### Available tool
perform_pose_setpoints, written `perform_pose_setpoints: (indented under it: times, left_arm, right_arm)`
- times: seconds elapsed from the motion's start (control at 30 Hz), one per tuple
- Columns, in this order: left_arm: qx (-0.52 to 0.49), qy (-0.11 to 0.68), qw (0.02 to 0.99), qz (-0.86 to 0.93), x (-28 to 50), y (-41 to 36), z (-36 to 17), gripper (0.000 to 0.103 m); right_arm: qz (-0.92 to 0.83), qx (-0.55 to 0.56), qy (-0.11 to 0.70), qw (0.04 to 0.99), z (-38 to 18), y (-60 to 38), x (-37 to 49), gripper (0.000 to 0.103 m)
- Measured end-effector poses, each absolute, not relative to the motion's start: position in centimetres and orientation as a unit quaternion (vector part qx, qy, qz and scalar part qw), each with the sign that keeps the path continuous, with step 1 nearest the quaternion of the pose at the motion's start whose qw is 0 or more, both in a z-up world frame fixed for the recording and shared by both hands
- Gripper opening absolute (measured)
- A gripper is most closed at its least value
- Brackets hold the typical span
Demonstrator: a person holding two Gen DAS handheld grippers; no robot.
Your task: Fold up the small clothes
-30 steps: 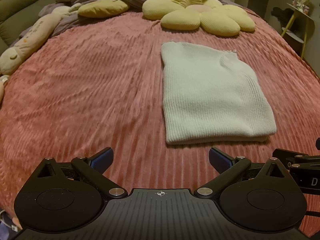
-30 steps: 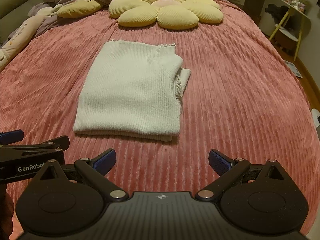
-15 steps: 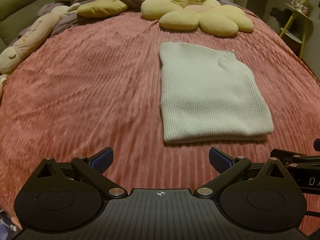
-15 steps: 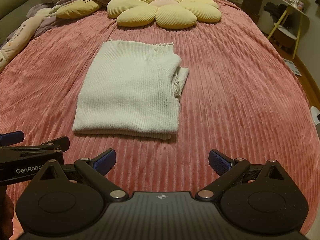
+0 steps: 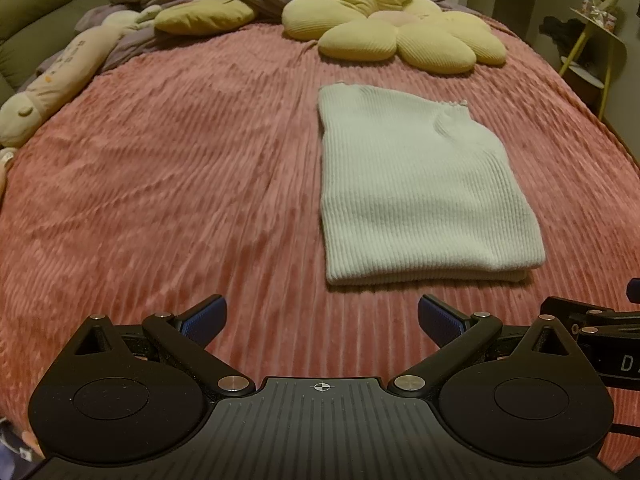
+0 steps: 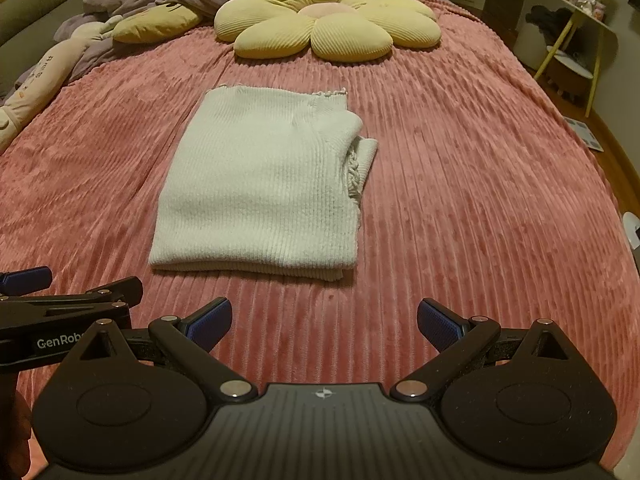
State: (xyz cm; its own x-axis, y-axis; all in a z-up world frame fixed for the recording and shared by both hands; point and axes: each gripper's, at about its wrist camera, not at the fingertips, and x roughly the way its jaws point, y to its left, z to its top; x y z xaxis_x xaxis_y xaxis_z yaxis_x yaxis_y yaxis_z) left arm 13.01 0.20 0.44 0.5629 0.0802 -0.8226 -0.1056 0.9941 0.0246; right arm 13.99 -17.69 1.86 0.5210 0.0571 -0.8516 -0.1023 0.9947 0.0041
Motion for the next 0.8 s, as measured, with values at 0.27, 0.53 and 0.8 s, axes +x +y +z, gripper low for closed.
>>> perform_pose_setpoints:
  times: [0.27, 0.53, 0.8]
  left_arm:
    - [-0.014, 0.464, 0.884, 0.052, 12.87, 0.11, 0.43, 0.103]
    - [-0.015, 0.464, 0.884, 0.051, 12.71, 0.04, 0.51, 0.103]
    - [-0.016, 0.464, 0.884, 0.051, 12.72, 0.0, 0.51, 0.103]
  right_arm:
    - [0.045, -0.02, 0.487, 0.872, 1.88, -17.72, 13.91, 0.099]
    - [0.044, -0.019, 0.486, 0.873, 1.94, -17.73, 13.76, 0.099]
    - [0.043, -0.017, 0.487, 0.872, 1.9, -17.91, 13.66, 0.099]
